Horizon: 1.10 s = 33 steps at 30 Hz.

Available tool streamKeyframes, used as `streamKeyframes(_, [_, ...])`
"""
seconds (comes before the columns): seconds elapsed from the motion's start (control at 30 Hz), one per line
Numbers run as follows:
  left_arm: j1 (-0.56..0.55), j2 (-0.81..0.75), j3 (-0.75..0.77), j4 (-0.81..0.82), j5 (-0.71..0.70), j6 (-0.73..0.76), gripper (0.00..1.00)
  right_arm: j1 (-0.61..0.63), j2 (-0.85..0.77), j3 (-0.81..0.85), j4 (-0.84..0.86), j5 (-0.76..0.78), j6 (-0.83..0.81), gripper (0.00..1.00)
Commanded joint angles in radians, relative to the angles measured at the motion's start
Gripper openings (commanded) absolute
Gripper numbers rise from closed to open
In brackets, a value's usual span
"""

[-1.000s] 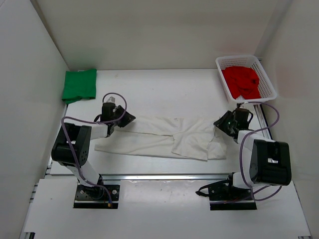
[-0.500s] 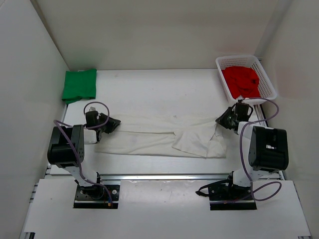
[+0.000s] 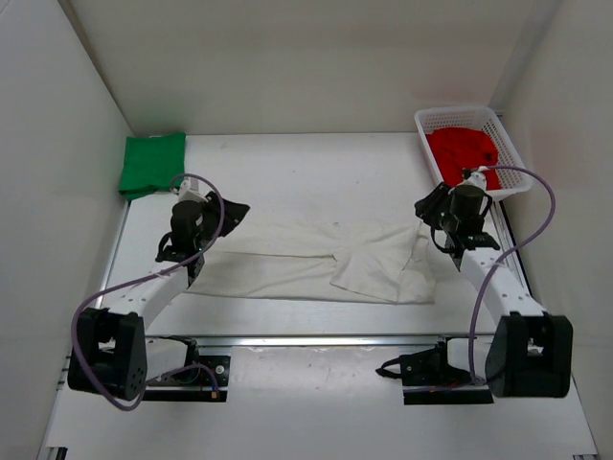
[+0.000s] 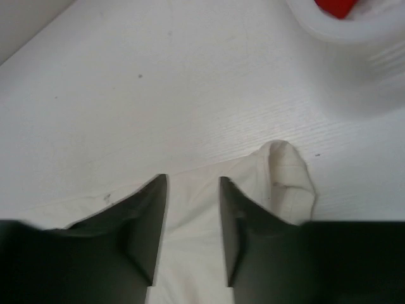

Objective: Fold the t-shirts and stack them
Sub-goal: Fold the other side of the tshirt into a rectangle, then rotate the tshirt 90 degrees

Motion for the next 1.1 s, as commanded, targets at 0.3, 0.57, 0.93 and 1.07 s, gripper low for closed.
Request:
streamKeyframes(0.3, [-0.285, -0.136, -0.028, -0.158, 0.084, 0.15, 0.42, 0.415, 0.096, -0.108, 0.005, 0.047, 0.02, 0.0])
streamKeyframes(0.57, [-0.215, -0.242, -0.032, -0.223, 0.156, 0.185, 0.44, 0.382, 0.402, 0.081, 0.002, -0.048, 0.006, 0.0])
streamKeyframes(0.93, [-0.161, -0.168, 0.034, -0.307, 0.277, 0.227, 0.47, 0.382, 1.332, 1.612, -0.527, -0.286, -0.106, 0.0])
streamKeyframes(1.07, [-0.182, -0.157, 0.098, -0.45, 0.214, 0.297, 0.47, 0.352, 1.388, 1.893, -0.566, -0.38, -0.043, 0.0])
